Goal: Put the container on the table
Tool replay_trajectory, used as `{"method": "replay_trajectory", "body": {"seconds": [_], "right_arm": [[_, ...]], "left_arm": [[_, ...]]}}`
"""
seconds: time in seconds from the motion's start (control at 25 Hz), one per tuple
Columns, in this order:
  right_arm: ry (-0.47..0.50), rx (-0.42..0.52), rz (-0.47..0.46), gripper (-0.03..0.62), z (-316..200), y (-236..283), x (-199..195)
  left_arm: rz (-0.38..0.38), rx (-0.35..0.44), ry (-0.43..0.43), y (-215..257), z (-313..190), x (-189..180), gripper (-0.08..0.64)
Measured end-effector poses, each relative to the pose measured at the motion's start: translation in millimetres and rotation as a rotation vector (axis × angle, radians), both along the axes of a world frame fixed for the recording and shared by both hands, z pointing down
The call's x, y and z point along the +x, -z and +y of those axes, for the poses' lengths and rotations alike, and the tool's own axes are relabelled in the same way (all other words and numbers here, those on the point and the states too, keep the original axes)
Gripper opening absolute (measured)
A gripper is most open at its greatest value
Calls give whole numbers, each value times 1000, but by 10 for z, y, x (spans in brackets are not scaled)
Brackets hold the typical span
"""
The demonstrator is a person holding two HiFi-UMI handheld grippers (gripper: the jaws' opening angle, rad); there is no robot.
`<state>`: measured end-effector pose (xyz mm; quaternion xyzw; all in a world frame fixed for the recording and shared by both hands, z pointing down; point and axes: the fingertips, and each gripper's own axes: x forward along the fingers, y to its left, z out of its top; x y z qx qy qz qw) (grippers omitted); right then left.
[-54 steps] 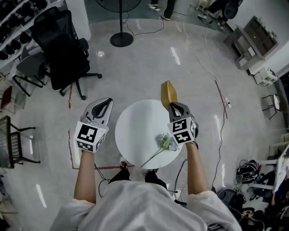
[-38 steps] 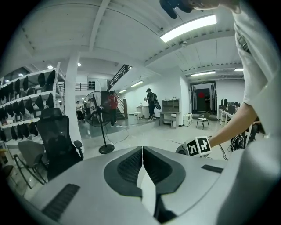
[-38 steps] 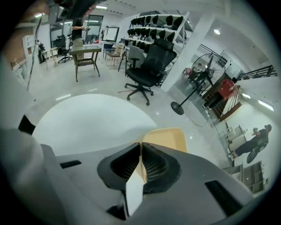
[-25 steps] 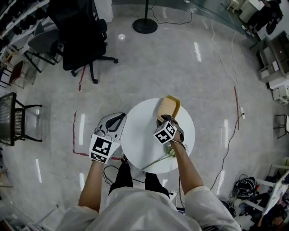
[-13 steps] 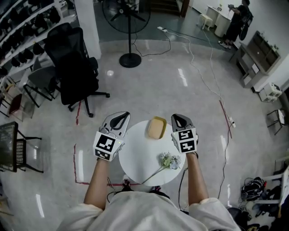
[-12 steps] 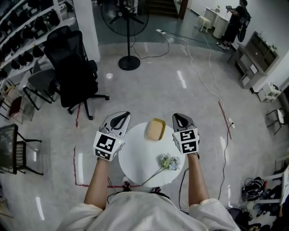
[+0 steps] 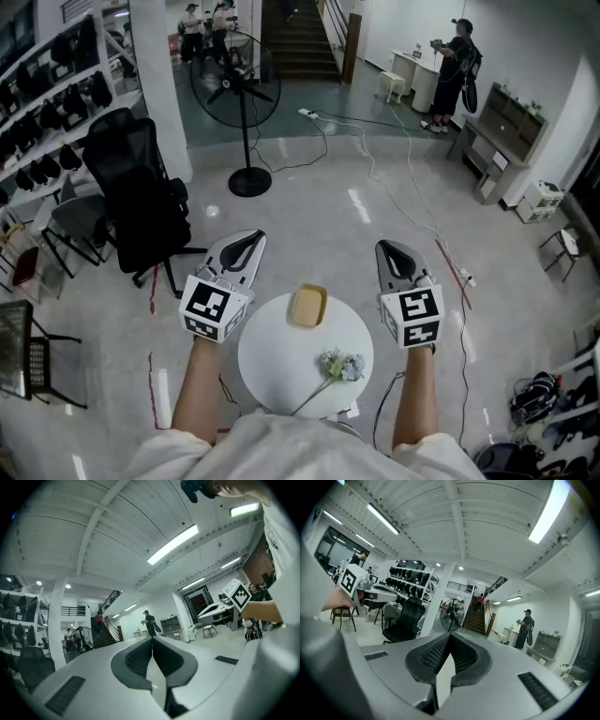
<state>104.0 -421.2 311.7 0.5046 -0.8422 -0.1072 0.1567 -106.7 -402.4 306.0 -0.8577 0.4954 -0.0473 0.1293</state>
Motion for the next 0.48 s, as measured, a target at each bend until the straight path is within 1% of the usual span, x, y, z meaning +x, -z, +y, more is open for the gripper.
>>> {"method": "replay_trajectory", "body": {"seconds": [0.2, 0.48], "right_arm": [[-1, 48, -4, 12, 173, 269, 106], [20, 63, 11, 12, 248, 338, 124]], "left_arm": [[-33, 27, -30, 162, 132, 181, 21], [-42, 51, -32, 291, 242, 258, 21]]}}
